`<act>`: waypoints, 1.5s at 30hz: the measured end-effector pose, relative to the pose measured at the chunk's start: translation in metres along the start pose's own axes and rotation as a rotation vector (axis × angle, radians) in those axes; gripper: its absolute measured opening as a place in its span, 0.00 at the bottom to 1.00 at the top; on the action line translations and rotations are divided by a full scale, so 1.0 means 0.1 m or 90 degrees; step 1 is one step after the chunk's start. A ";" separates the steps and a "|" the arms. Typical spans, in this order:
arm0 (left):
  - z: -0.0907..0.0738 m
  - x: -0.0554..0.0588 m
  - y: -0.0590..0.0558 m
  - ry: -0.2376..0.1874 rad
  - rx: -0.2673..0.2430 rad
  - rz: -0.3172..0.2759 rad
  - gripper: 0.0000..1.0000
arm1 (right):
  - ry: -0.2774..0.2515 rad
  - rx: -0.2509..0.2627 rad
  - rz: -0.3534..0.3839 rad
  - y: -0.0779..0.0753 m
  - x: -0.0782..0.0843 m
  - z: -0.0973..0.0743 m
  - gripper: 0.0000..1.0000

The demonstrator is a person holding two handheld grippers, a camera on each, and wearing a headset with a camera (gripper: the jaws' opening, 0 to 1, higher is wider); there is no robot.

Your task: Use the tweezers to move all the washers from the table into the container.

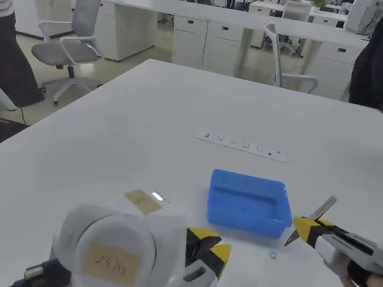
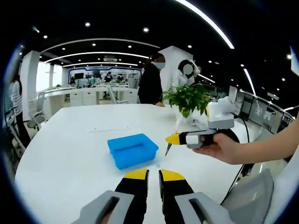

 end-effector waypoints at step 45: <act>-0.18 0.27 0.34 0.026 -0.098 0.029 0.29 | -0.028 0.042 -0.004 -0.14 0.52 0.34 0.03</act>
Point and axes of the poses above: the centre of the closed fingertips' face, and the gripper's own axes: z roughly forward along the fingers, y roughly to its left, x roughly out of its underside, the point moved 3 cm from there along -z, roughly backward along the fingers, and after that the axes turned 4 degrees about x, right-handed, at the moved point
